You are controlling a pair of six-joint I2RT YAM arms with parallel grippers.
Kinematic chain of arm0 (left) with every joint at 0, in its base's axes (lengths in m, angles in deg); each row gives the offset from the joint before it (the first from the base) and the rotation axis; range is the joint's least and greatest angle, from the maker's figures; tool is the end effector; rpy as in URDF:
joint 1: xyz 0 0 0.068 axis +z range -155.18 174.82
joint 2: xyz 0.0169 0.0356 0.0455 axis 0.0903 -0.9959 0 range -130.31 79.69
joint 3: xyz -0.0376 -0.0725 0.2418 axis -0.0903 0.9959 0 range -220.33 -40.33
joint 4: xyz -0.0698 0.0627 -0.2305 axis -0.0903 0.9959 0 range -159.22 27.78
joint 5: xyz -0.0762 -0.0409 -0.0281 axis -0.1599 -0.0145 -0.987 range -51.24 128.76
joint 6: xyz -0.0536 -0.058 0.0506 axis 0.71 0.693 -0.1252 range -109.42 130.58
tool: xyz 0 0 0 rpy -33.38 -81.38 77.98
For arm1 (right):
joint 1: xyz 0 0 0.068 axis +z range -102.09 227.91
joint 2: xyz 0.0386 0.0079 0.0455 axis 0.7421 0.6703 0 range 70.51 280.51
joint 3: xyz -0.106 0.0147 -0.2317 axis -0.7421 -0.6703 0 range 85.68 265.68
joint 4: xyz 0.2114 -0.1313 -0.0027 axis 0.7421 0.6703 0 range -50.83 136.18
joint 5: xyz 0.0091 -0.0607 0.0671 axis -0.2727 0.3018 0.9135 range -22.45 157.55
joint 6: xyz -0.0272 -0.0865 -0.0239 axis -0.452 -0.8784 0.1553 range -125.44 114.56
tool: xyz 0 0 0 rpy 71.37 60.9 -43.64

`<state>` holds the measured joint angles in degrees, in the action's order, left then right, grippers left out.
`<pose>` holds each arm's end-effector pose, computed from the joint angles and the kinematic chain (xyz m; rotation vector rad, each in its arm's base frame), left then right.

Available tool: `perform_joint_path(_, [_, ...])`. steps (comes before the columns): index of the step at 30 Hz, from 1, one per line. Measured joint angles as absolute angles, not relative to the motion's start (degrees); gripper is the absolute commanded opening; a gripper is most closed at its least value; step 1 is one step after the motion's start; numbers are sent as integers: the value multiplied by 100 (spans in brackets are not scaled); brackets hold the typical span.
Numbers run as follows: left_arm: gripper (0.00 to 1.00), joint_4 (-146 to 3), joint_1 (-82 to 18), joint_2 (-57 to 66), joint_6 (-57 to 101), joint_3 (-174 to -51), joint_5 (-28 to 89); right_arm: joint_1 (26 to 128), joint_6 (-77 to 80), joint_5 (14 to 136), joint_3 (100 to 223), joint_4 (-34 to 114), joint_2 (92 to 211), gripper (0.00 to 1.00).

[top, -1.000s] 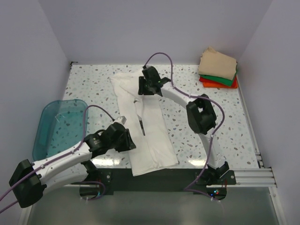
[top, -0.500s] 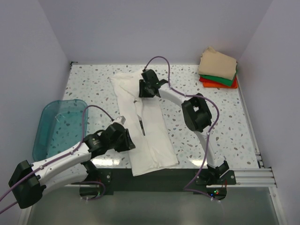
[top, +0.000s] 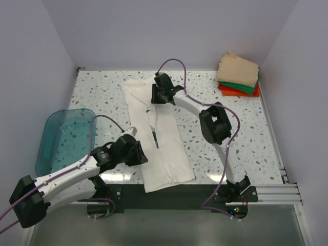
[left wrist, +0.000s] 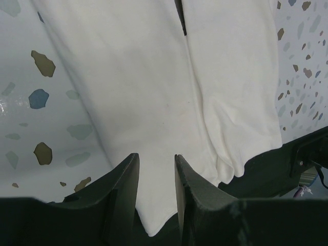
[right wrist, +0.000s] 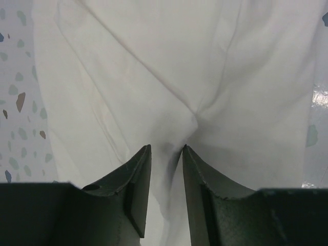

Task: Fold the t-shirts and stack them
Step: Fold the tshirt

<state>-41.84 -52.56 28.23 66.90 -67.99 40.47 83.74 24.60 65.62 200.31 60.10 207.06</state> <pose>0.1389 -0.1472 0.1437 -0.2174 2.6043 -0.6999 0.4490 0.3207 0.1439 -0.1027 2.3784 0.5313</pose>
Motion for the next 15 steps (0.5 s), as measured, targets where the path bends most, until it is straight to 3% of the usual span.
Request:
perform_joint_path(6, [39, -4184, -5256, 2823, 6692, -6799, 4047, 8368, 2506, 6627, 20044, 5956, 20708, 10])
perform_joint_path(15, [39, -4195, -5256, 2783, 6692, -6799, 4047, 8409, 2567, 7007, 19734, 5438, 20706, 6])
